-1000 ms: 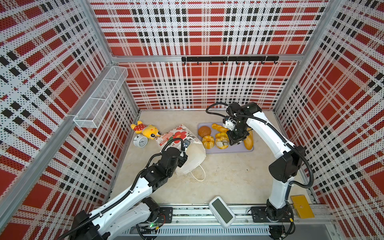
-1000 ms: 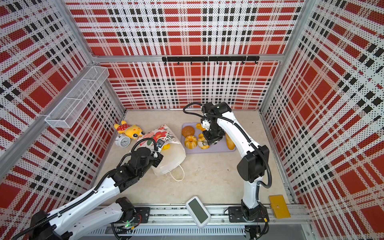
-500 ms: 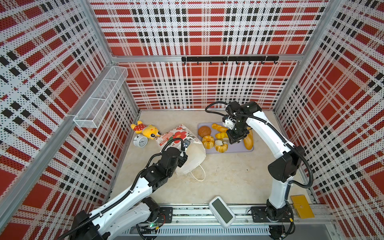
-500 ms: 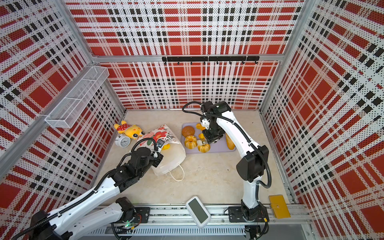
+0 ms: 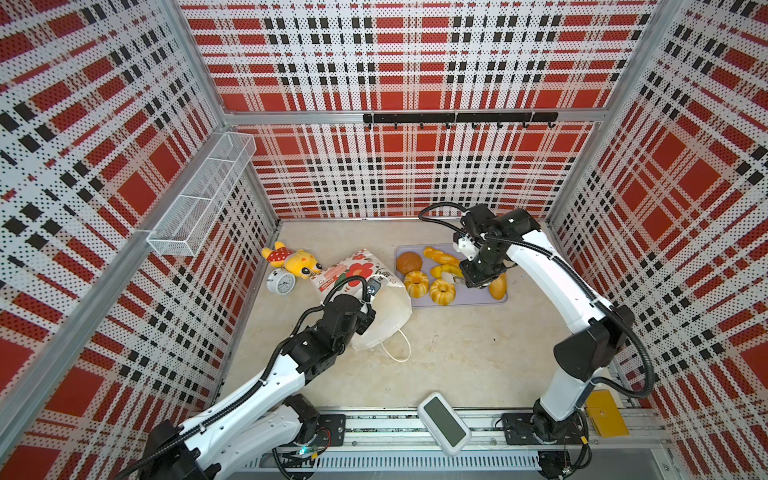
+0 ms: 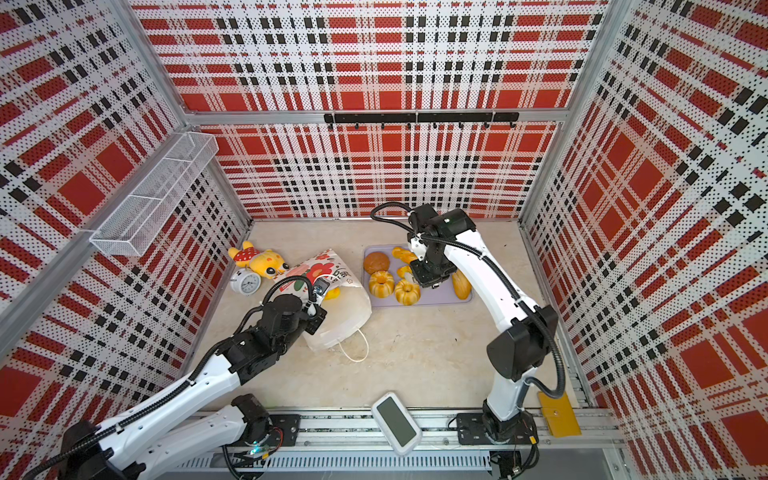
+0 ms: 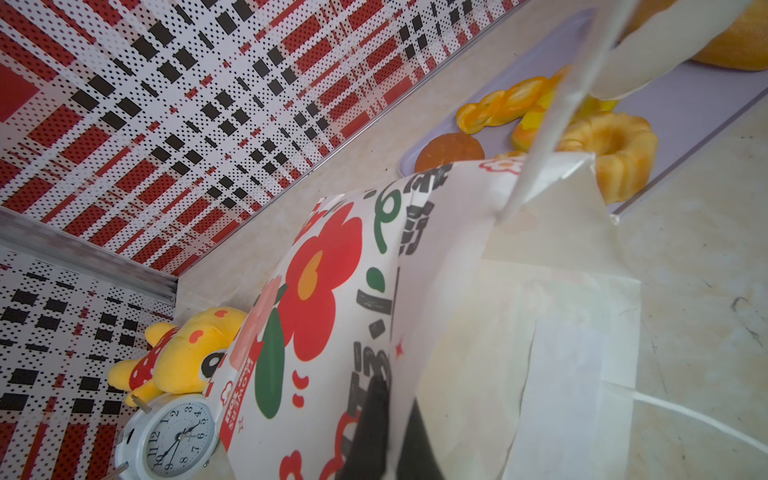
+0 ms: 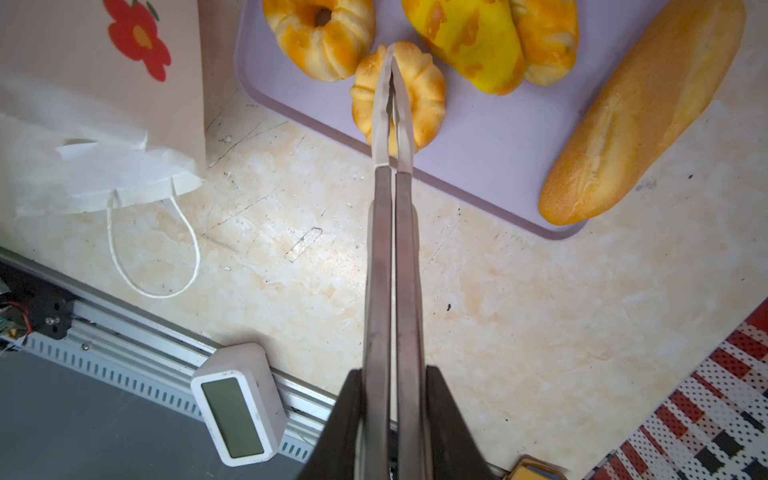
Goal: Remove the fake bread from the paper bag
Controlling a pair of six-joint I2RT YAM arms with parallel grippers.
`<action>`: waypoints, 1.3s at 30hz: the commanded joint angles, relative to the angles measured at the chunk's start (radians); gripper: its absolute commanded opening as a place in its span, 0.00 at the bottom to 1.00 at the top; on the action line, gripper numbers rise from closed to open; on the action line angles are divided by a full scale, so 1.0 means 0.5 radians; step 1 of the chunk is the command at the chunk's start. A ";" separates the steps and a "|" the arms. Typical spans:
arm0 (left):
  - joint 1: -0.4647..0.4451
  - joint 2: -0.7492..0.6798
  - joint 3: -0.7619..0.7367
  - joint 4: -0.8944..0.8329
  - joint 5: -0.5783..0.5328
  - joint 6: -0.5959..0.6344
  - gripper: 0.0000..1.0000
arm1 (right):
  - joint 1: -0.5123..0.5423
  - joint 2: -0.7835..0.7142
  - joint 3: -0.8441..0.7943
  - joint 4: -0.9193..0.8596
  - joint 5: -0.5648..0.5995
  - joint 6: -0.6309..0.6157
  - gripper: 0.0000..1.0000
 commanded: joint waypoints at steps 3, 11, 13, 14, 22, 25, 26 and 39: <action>-0.007 -0.010 -0.006 0.009 -0.005 -0.032 0.00 | 0.005 -0.206 -0.351 0.193 -0.165 0.059 0.00; -0.024 -0.009 -0.009 0.000 -0.028 -0.031 0.00 | 0.006 -0.266 -0.640 0.287 -0.223 0.070 0.00; -0.031 -0.007 -0.012 -0.003 -0.034 -0.033 0.00 | 0.002 -0.251 -0.675 0.321 -0.184 0.075 0.00; -0.033 -0.009 -0.012 -0.006 -0.037 -0.033 0.00 | 0.003 -0.243 -0.684 0.341 -0.161 0.078 0.00; -0.051 -0.013 -0.015 -0.012 -0.059 -0.028 0.00 | -0.076 -0.146 -0.620 0.451 -0.092 0.087 0.00; -0.056 -0.016 -0.015 -0.012 -0.060 -0.026 0.00 | -0.095 -0.082 -0.543 0.438 -0.041 0.069 0.00; -0.054 -0.016 -0.015 -0.012 -0.063 -0.025 0.00 | -0.101 -0.063 -0.521 0.436 -0.013 0.064 0.00; -0.072 -0.033 -0.029 -0.025 -0.085 -0.008 0.00 | -0.042 -0.351 -0.602 0.462 -0.224 0.160 0.00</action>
